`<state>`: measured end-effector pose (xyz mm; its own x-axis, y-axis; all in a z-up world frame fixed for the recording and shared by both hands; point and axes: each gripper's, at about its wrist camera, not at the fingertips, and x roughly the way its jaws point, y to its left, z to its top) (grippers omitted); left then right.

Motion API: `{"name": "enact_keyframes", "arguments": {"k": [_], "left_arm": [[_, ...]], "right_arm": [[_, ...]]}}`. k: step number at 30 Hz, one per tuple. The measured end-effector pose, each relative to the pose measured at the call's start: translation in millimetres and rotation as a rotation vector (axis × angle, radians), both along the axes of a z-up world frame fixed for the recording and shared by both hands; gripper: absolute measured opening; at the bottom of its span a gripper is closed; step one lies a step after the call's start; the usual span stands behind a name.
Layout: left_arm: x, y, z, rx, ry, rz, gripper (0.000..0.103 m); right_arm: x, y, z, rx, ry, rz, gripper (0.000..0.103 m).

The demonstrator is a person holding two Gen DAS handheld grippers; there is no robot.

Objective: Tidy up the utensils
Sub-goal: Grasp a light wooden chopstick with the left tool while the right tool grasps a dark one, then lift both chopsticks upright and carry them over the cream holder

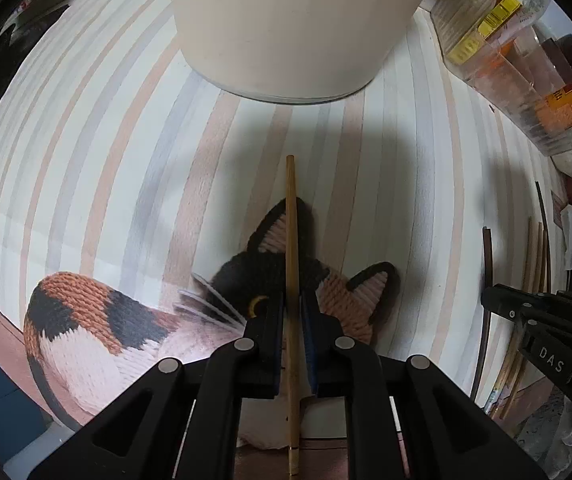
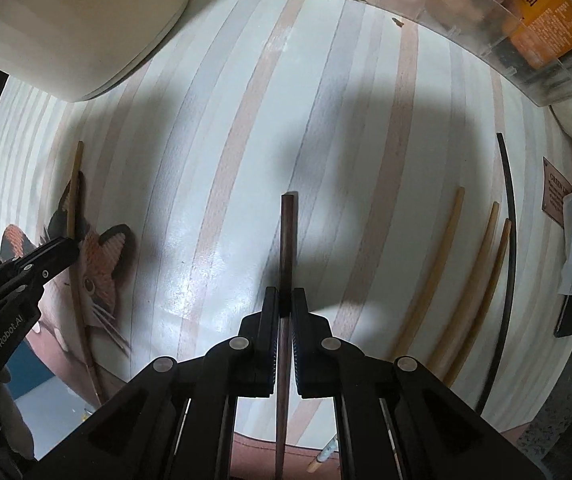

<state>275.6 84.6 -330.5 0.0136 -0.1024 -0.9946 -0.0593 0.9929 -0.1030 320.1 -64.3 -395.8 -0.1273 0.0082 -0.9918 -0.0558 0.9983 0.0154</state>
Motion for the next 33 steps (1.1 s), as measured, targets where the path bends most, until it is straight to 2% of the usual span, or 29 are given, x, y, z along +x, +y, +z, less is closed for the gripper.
{"name": "enact_keyframes", "arguments": {"k": [1,4,5,8,11,13,18,26,33], "left_arm": [[0,0,0,0.003,0.0,-0.001,0.009],[2,-1,0,0.012,0.001,-0.002,0.009],[2,-1,1,0.014,0.001,-0.002,0.009],[-1,-8,-1,0.027,-0.002,-0.006,0.009],[-3,-25,-3,0.066,-0.009,-0.039,0.009],[-5,-34,-2,0.094,-0.015,-0.055,0.005],[-11,-46,3,0.118,-0.043,-0.047,0.004],[-34,-56,58,0.092,-0.185,-0.036,0.004],[-47,-55,107,0.096,-0.324,-0.058,0.004]], "right_arm": [[4,-16,-4,0.0,0.005,0.002,0.007],[11,-13,-4,0.0,0.019,-0.009,0.007],[6,-22,-12,0.003,0.022,-0.013,0.007],[12,-25,-12,0.011,0.038,-0.03,0.007],[23,-45,-14,0.006,0.042,-0.028,0.006],[22,-42,-14,-0.009,0.03,-0.019,0.006],[11,-42,-11,-0.006,-0.038,-0.024,0.006],[-3,-56,42,0.096,-0.223,-0.044,0.006],[-14,-61,90,0.141,-0.381,-0.048,0.006]]}}
